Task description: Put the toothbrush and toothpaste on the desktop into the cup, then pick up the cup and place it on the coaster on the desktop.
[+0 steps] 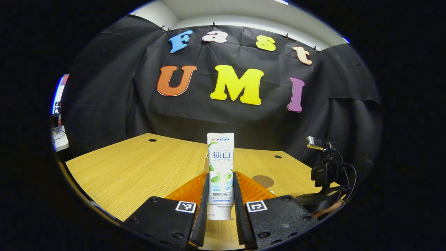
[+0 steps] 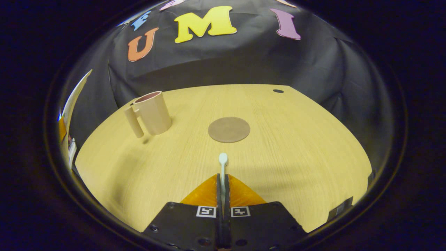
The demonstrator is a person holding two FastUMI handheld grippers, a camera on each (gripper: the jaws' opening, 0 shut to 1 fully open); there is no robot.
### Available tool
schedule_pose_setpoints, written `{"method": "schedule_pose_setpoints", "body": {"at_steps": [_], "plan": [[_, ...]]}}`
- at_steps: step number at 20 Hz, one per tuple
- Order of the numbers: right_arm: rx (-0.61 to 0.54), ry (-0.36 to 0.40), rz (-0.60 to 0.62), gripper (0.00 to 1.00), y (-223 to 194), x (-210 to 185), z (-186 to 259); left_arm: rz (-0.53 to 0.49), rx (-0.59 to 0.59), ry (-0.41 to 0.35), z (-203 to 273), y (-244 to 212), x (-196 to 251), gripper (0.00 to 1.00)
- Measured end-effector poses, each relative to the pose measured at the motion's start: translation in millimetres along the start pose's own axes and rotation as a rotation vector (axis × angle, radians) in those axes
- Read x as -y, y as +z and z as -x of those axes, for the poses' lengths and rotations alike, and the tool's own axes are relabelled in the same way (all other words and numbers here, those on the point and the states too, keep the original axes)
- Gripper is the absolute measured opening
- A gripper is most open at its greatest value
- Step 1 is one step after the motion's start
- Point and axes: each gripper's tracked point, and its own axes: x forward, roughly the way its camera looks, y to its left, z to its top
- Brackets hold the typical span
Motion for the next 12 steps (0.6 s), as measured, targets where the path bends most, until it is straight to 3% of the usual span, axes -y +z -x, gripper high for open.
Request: {"method": "schedule_pose_setpoints", "body": {"at_steps": [12], "plan": [[0.353, 0.084, 0.053, 0.00, 58.4, -11.8, 96.1, -0.020, 0.030, -0.033, -28.0, 31.6, 2.9, 0.39]]}}
